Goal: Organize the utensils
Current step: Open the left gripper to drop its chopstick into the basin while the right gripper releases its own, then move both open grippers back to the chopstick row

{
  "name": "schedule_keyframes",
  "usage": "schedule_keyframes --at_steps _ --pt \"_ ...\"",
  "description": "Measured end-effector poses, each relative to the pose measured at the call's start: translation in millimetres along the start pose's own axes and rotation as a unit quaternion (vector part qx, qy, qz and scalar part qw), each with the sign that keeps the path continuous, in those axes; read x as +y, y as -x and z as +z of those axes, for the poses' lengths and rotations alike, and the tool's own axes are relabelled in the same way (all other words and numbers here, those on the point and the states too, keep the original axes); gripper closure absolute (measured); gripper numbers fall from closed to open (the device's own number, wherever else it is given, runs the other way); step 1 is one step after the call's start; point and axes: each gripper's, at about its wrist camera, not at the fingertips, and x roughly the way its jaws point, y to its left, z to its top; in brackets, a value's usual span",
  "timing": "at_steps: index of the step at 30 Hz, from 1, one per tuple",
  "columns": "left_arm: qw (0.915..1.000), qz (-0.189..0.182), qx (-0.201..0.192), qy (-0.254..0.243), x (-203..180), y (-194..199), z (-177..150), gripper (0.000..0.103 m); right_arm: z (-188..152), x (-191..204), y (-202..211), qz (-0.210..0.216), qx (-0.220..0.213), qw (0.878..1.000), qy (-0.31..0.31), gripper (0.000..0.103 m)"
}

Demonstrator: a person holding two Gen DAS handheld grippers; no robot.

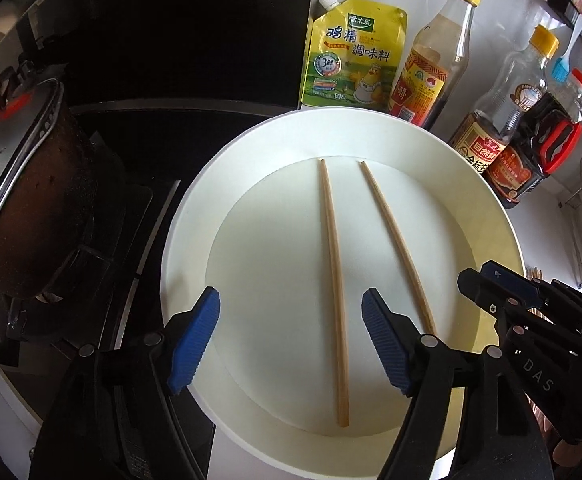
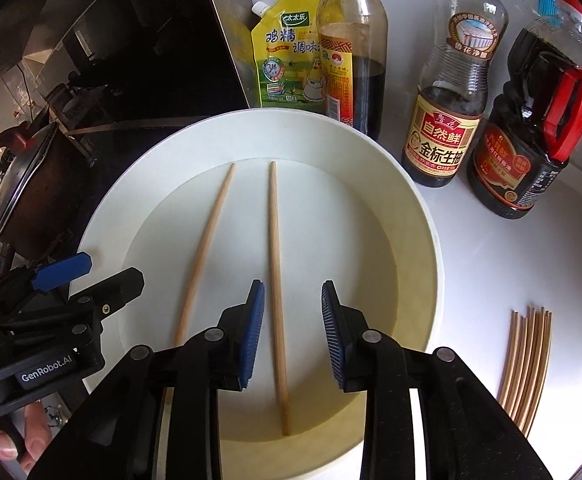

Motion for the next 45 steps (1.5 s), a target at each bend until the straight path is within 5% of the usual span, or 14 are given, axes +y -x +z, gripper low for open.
schedule_keyframes --at_steps 31,45 --pt "0.9992 0.009 -0.035 -0.016 -82.0 75.2 -67.5 0.008 -100.6 -64.6 100.0 -0.028 -0.029 0.999 -0.016 0.045" --pt "0.9967 -0.062 -0.009 -0.052 -153.1 61.0 -92.5 0.008 -158.5 -147.8 120.6 -0.102 -0.025 0.99 -0.09 0.04"
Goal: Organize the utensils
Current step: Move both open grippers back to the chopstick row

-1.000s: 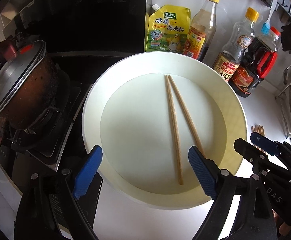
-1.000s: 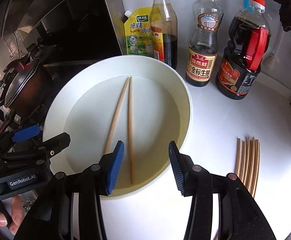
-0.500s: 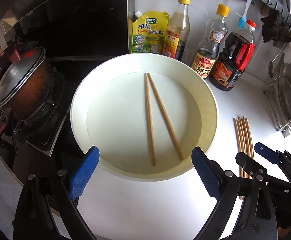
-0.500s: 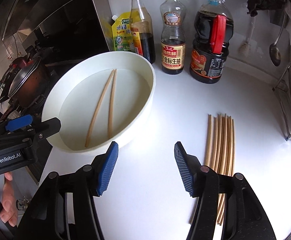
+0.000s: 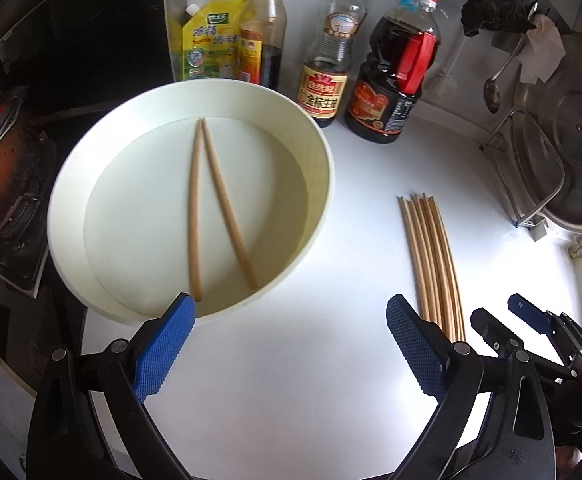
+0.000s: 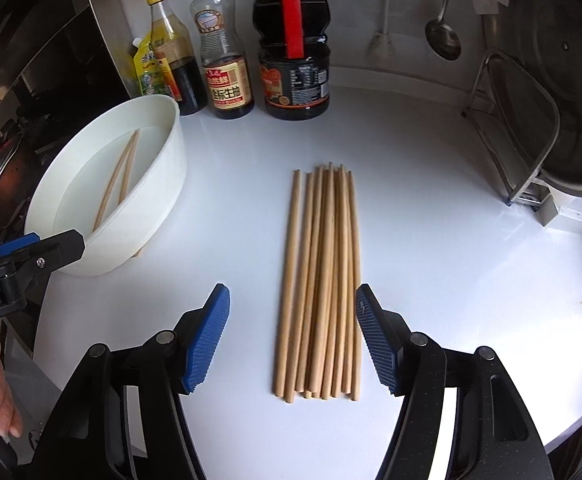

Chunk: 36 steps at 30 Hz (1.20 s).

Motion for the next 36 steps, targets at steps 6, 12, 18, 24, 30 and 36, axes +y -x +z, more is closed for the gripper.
schedule_keyframes --at_steps 6,12,18,24,30,36 --pt "0.9998 -0.013 -0.003 -0.011 -28.4 -10.6 -3.0 0.008 -17.9 -36.7 -6.3 -0.035 -0.005 0.999 -0.024 0.038" --pt "0.9994 -0.018 -0.01 -0.026 -53.8 -23.7 -12.4 0.008 -27.2 -60.5 -25.1 -0.054 0.001 0.998 -0.028 0.038" --pt "0.9986 -0.003 -0.003 -0.053 -73.4 -47.7 -21.2 0.008 -32.5 -71.8 -51.0 -0.052 0.009 0.998 -0.027 0.038" --pt "0.9987 0.001 0.016 -0.048 -76.5 -69.6 -27.6 0.008 -36.3 -69.9 -67.1 -0.046 0.007 0.999 -0.006 0.038" --pt "0.9983 0.019 0.013 -0.055 -79.9 -75.7 -31.9 0.008 -34.3 -68.5 -75.8 -0.05 0.0 0.999 0.005 0.038" --pt "0.9979 0.029 0.019 -0.055 -82.2 -83.1 -33.0 0.008 -34.9 -67.9 -79.3 -0.05 -0.009 0.999 0.014 0.038"
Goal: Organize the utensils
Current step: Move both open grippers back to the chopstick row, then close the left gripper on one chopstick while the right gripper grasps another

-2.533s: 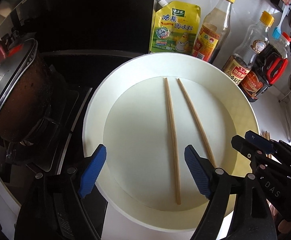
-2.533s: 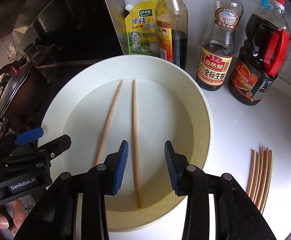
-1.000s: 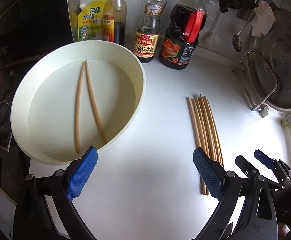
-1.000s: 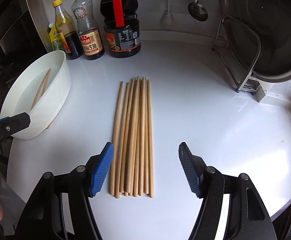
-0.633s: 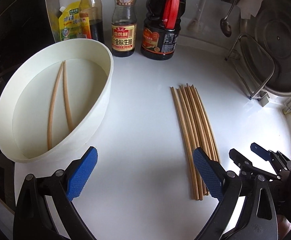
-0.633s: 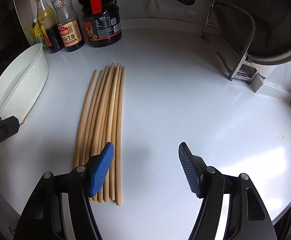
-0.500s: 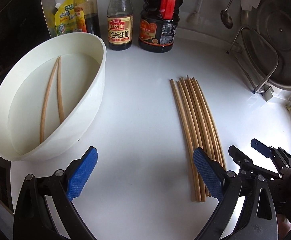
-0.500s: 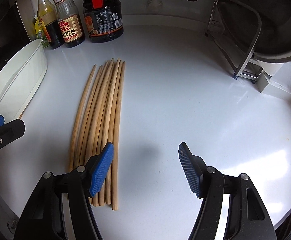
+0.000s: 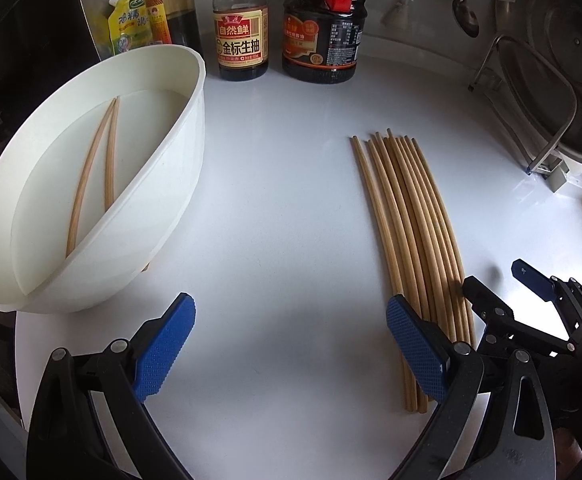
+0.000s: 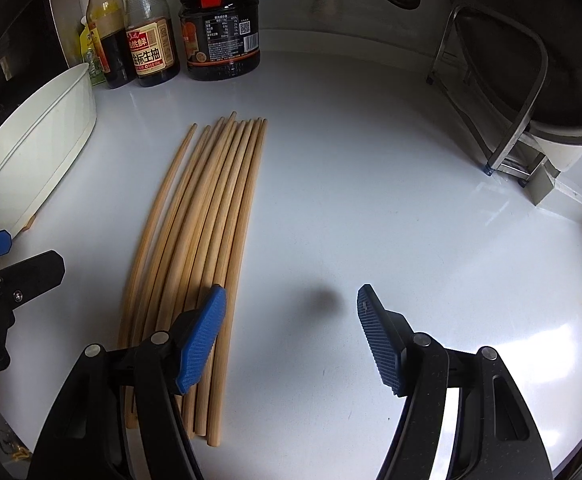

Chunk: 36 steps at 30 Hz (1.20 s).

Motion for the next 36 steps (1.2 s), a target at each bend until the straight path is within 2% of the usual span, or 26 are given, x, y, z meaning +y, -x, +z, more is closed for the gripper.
schedule_keyframes --at_steps 12,15,27,36 --pt "0.9999 -0.002 0.01 0.001 -11.7 -12.5 5.2 0.008 2.8 3.0 -3.4 -0.013 -0.009 0.999 0.04 0.038" --pt "0.9999 0.0 0.013 0.0 -14.3 -15.9 6.2 0.008 3.3 1.3 -9.3 -0.022 0.0 0.999 0.045 0.038" --pt "0.9997 0.006 0.023 0.004 -26.1 -32.0 8.4 0.008 1.2 -25.8 -11.1 -0.017 -0.008 1.0 0.015 0.038" --pt "0.9994 0.02 0.028 0.0 -33.6 -45.4 9.4 0.008 -0.7 -30.0 -11.6 -0.01 -0.013 1.0 0.011 0.038"
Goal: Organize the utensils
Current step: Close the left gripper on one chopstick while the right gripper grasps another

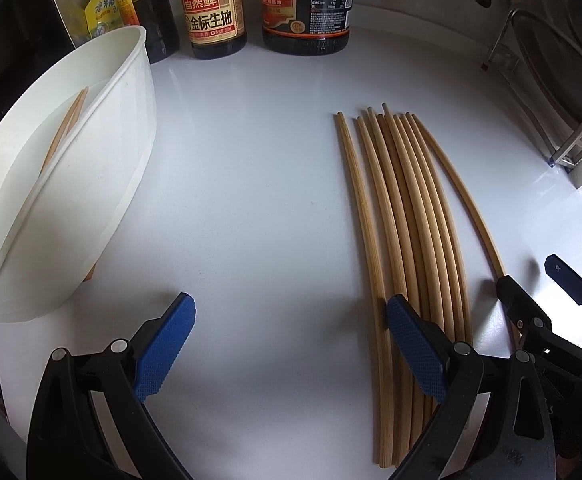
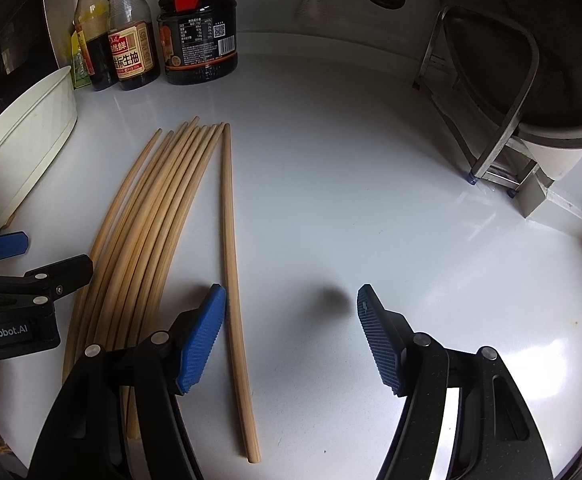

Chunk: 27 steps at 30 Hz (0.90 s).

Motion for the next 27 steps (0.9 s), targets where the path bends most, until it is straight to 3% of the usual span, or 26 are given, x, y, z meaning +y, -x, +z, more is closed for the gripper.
schedule_keyframes --at_steps 21,27 --pt "0.9995 0.018 -0.017 -0.018 -2.0 -2.6 1.7 0.008 15.0 9.3 -0.3 0.019 -0.011 1.0 0.016 0.039" --pt "0.9994 -0.007 -0.025 -0.022 -3.9 -0.7 -0.1 0.02 18.1 9.2 -1.2 0.042 -0.01 0.999 0.016 0.056"
